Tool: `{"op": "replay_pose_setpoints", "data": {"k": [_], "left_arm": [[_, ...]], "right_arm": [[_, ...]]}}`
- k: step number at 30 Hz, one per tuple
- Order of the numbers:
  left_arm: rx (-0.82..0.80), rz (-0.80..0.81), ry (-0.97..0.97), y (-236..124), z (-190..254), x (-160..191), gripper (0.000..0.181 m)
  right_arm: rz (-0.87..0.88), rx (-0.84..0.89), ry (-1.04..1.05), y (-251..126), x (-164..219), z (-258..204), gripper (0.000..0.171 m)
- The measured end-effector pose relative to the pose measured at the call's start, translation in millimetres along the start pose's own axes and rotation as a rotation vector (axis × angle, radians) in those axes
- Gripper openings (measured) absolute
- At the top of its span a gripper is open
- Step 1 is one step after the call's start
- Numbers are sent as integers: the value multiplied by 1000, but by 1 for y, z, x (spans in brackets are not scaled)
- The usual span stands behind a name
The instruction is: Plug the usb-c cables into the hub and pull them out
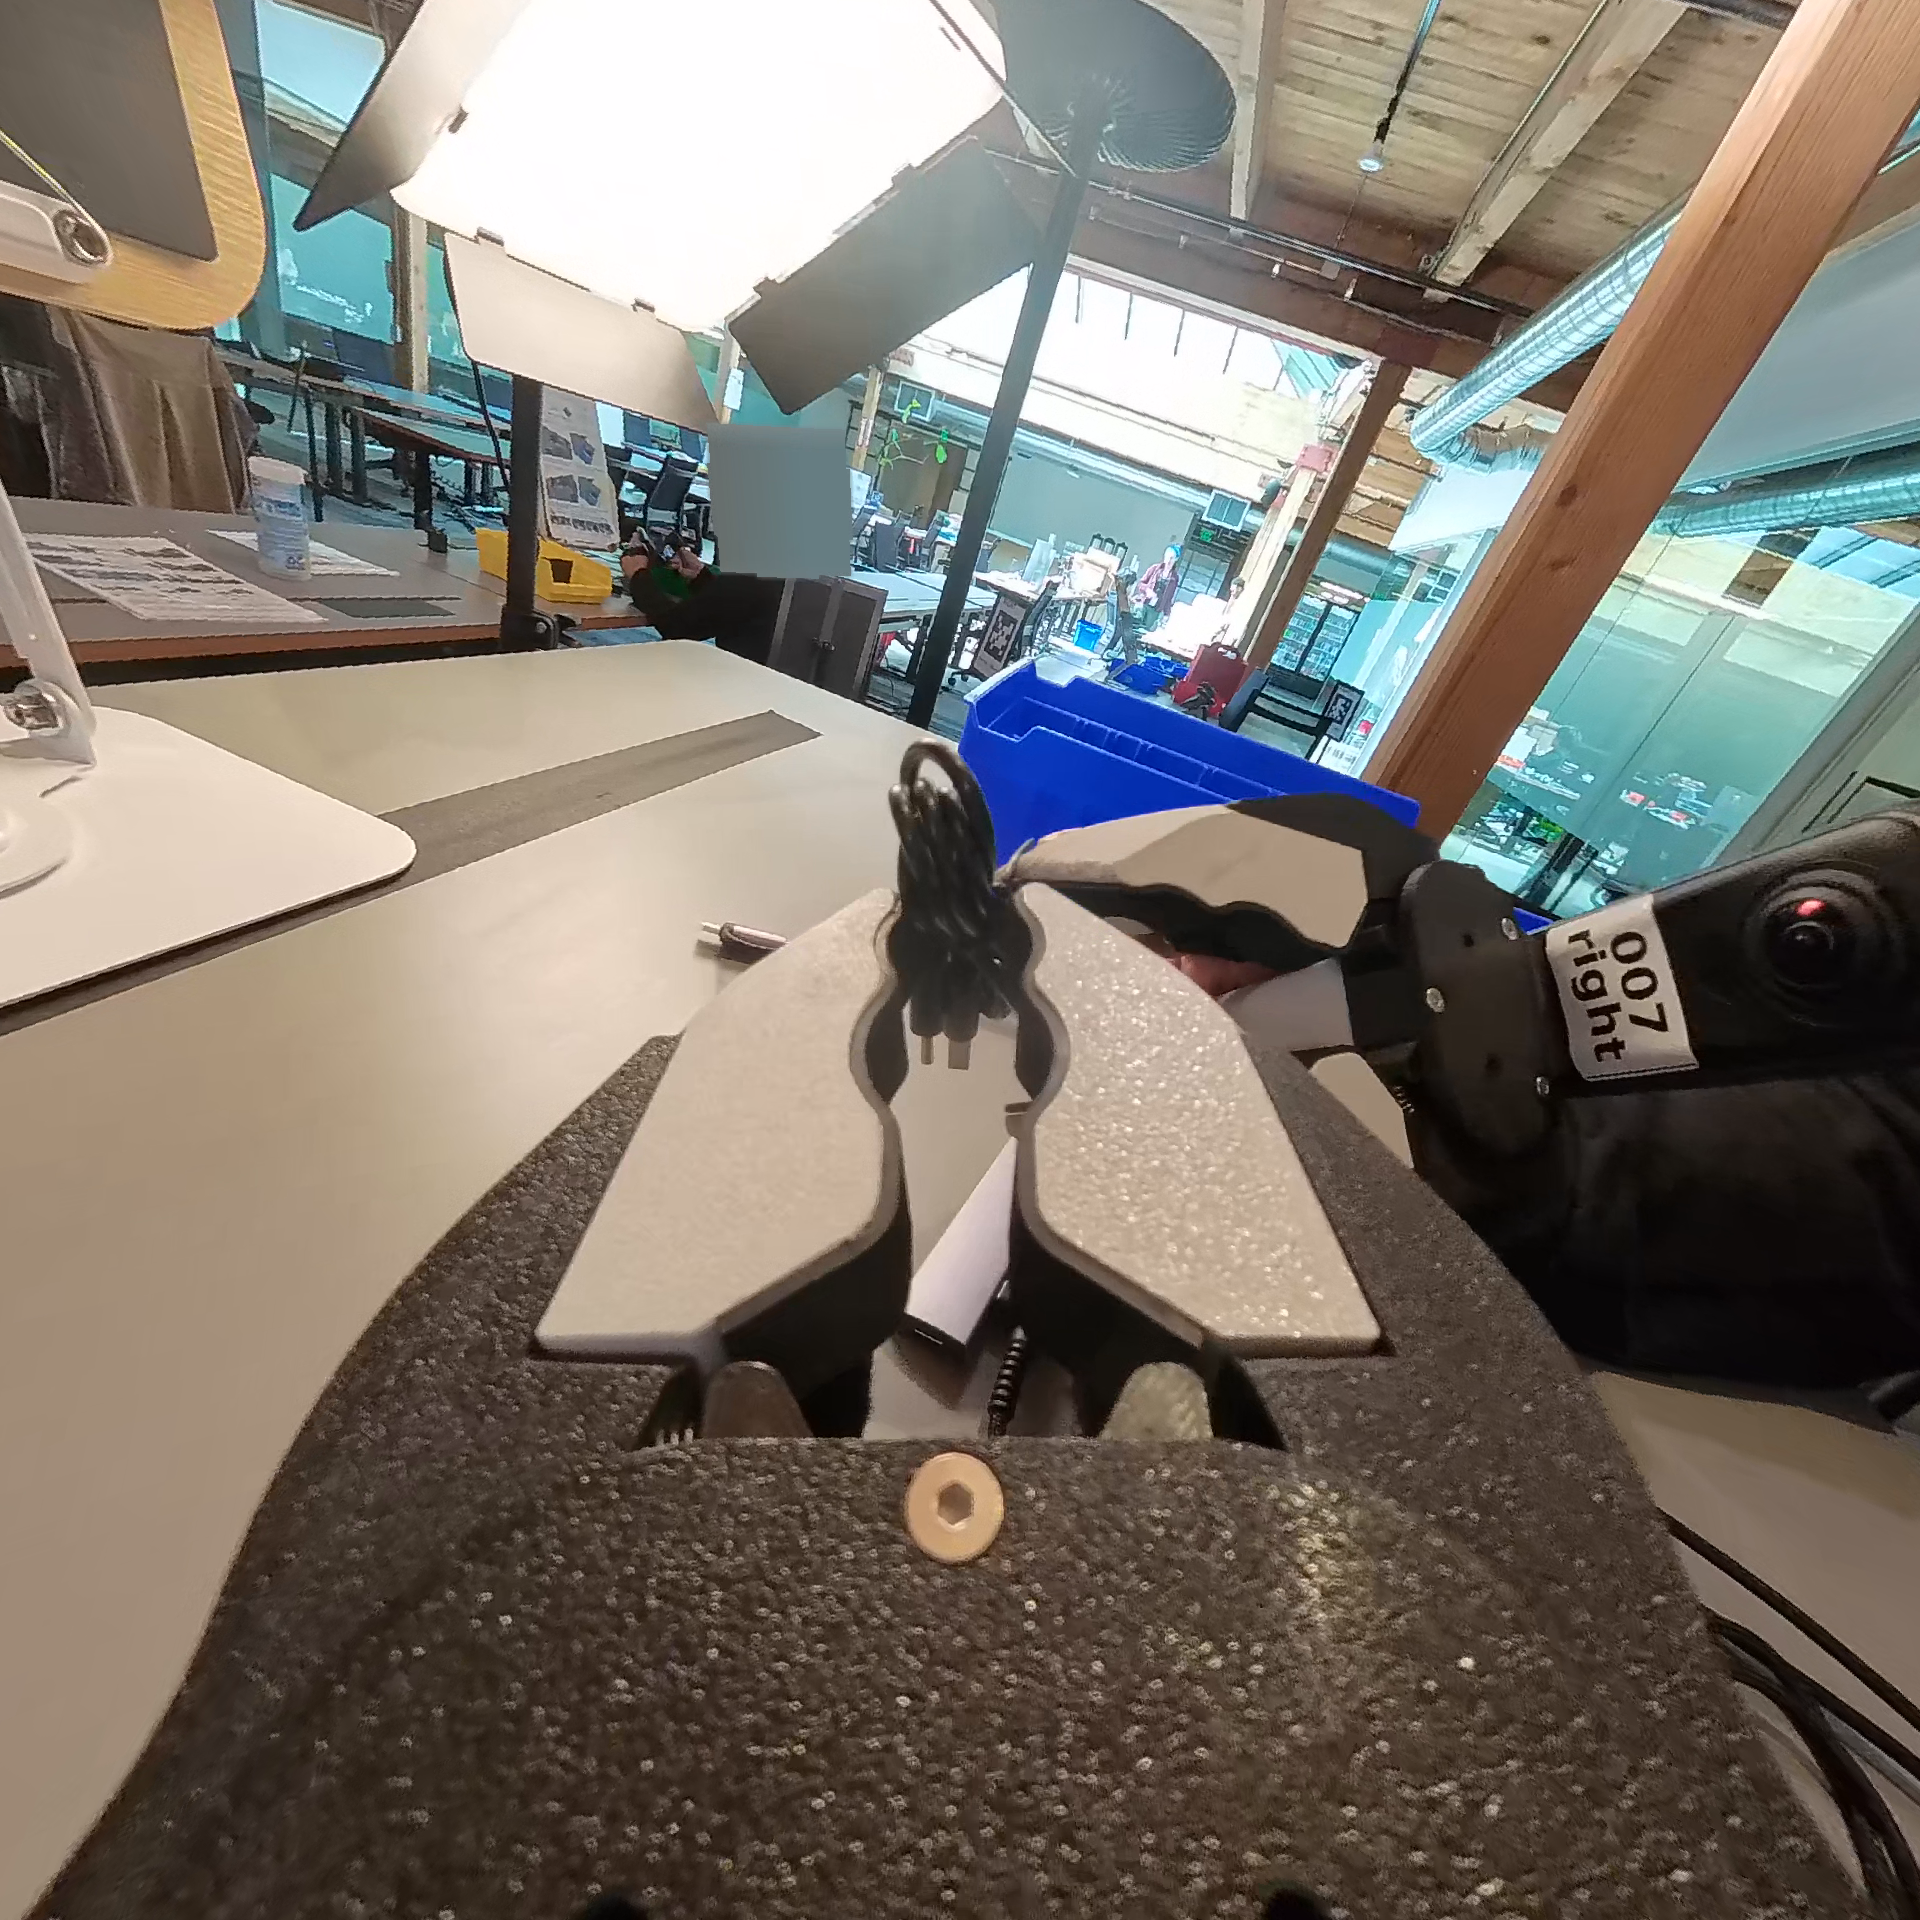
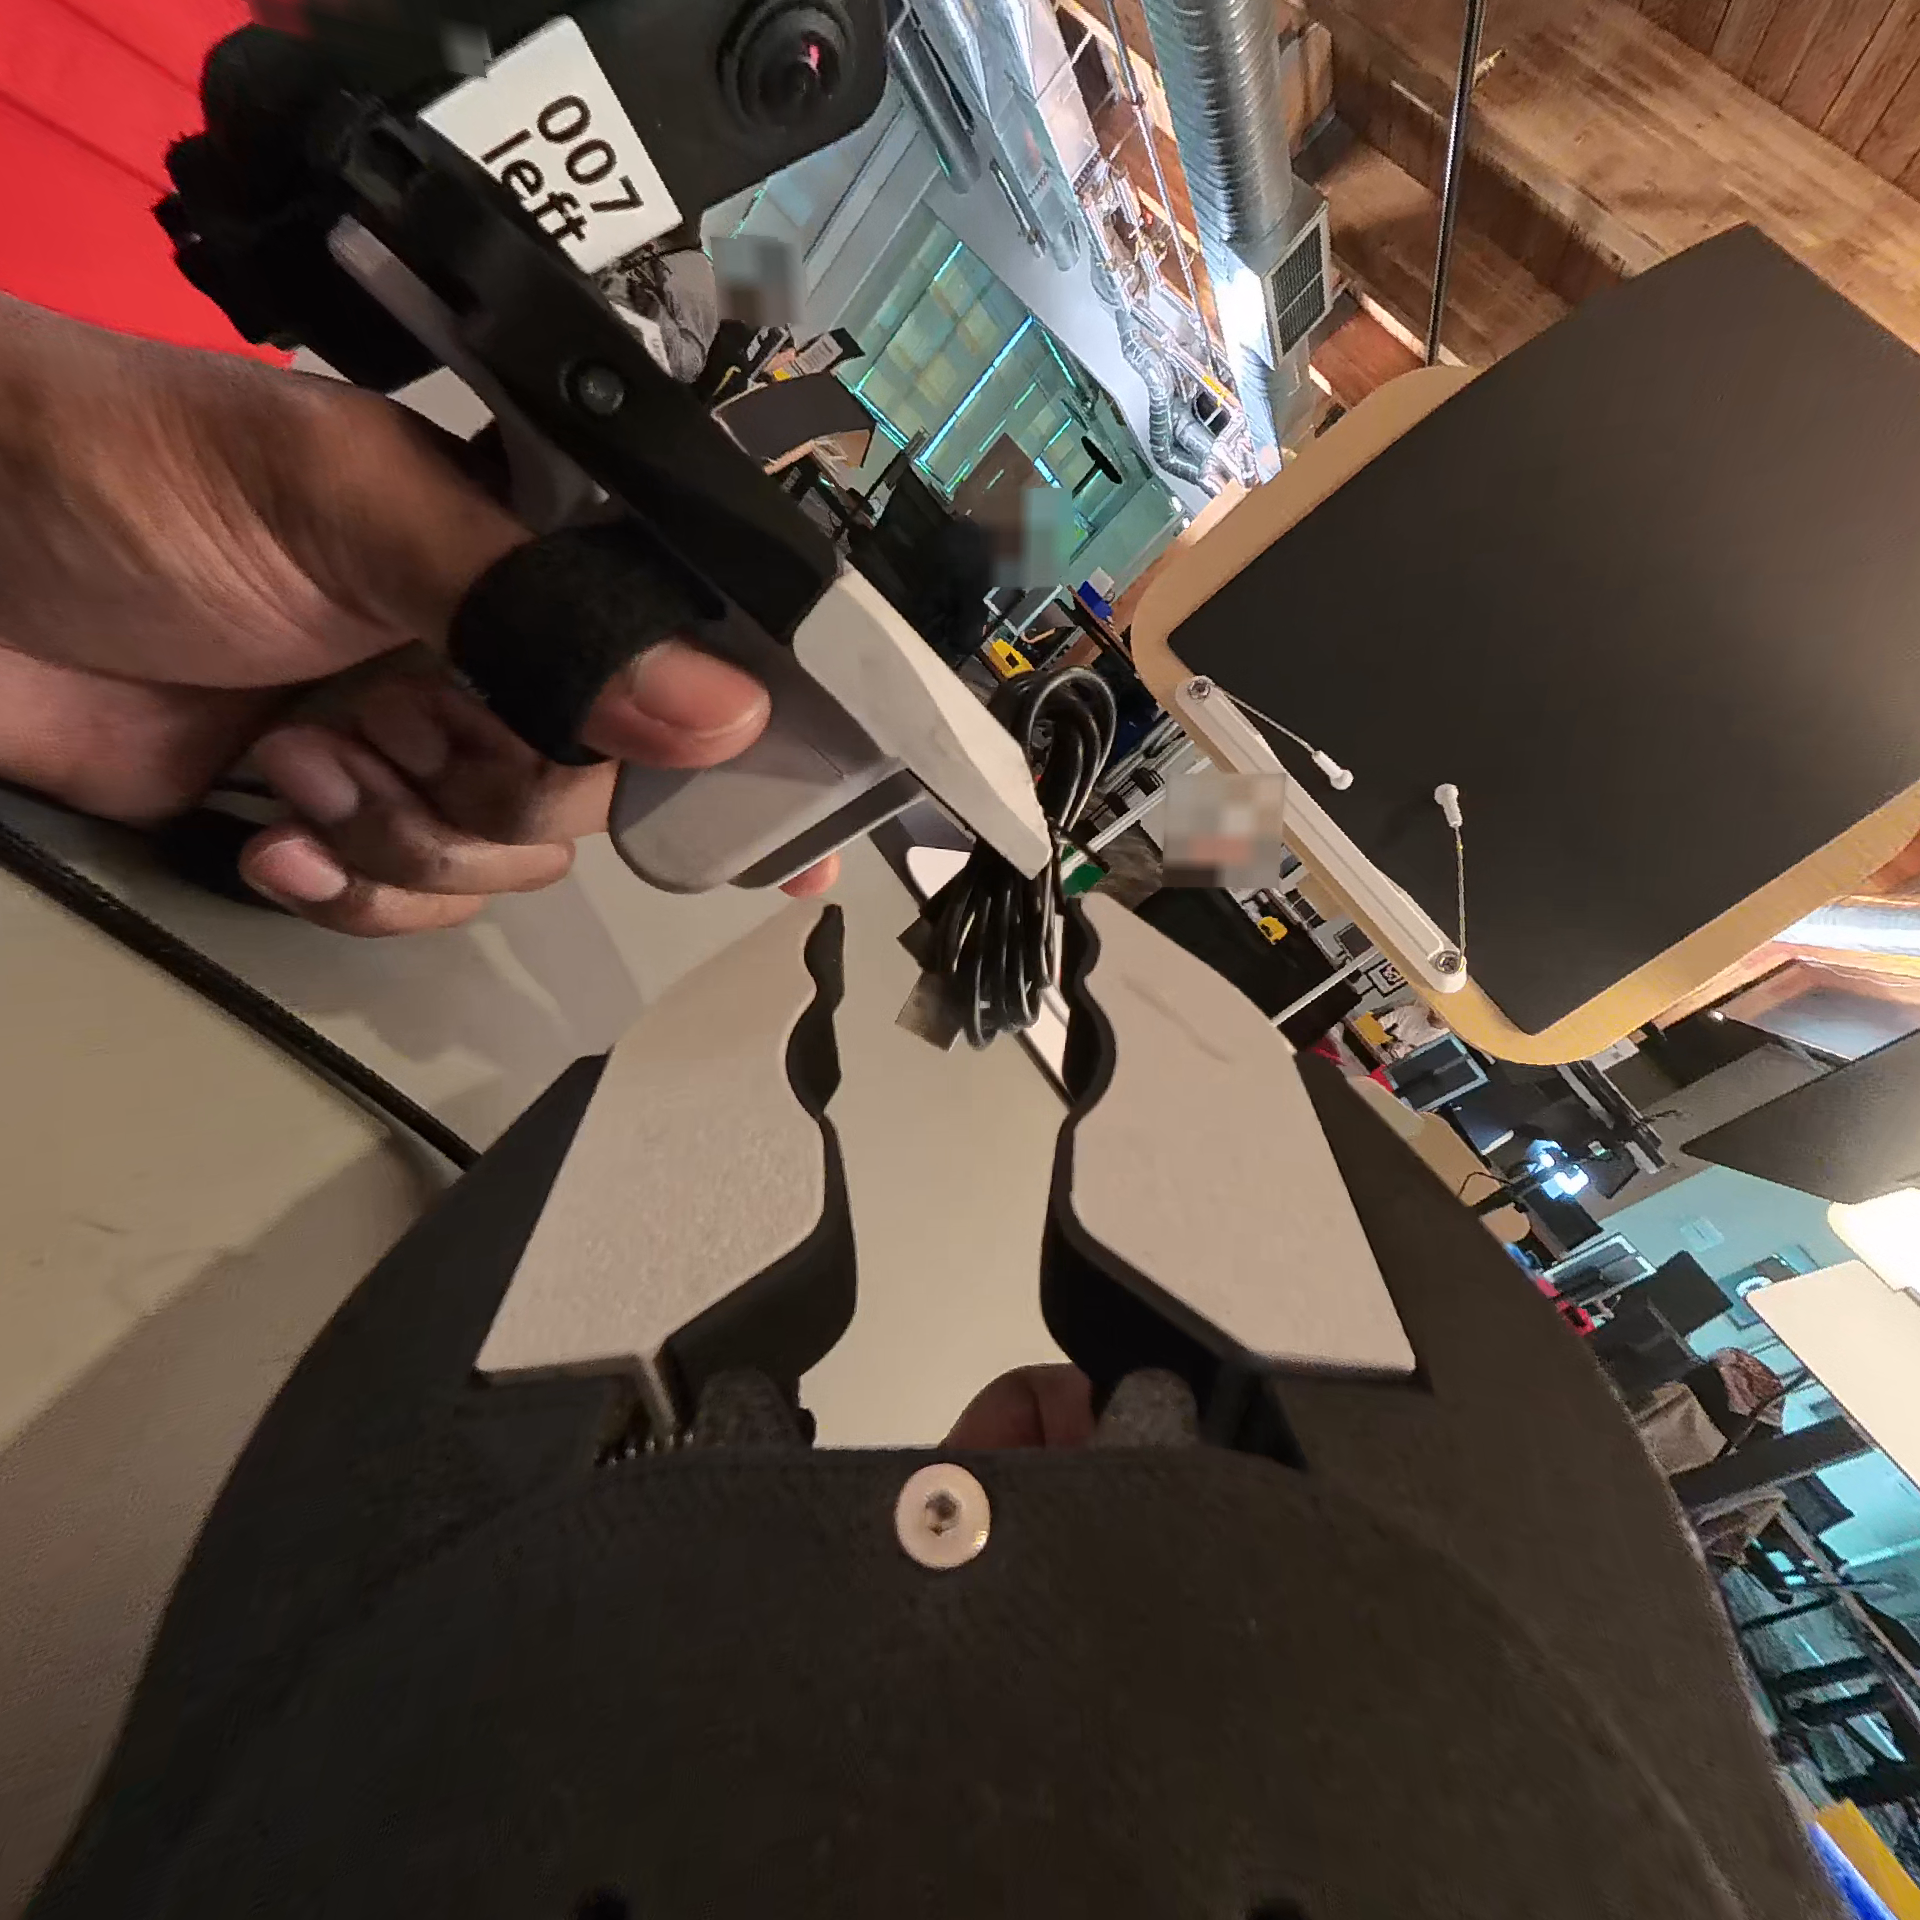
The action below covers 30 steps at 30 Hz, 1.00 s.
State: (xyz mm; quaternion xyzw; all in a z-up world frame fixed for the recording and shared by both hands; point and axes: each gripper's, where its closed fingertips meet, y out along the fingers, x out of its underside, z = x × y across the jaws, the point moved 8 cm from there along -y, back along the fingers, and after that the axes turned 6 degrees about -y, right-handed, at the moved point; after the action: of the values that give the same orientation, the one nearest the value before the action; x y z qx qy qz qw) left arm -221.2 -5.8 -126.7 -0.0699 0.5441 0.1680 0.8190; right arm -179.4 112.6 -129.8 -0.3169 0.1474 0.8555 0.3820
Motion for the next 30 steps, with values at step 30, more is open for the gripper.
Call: {"op": "replay_pose_setpoints", "data": {"k": [30], "left_arm": [[-44, -43, 103, 5, 7, 3, 16]], "right_arm": [[206, -164, 357, -9, -1, 14, 44]]}}
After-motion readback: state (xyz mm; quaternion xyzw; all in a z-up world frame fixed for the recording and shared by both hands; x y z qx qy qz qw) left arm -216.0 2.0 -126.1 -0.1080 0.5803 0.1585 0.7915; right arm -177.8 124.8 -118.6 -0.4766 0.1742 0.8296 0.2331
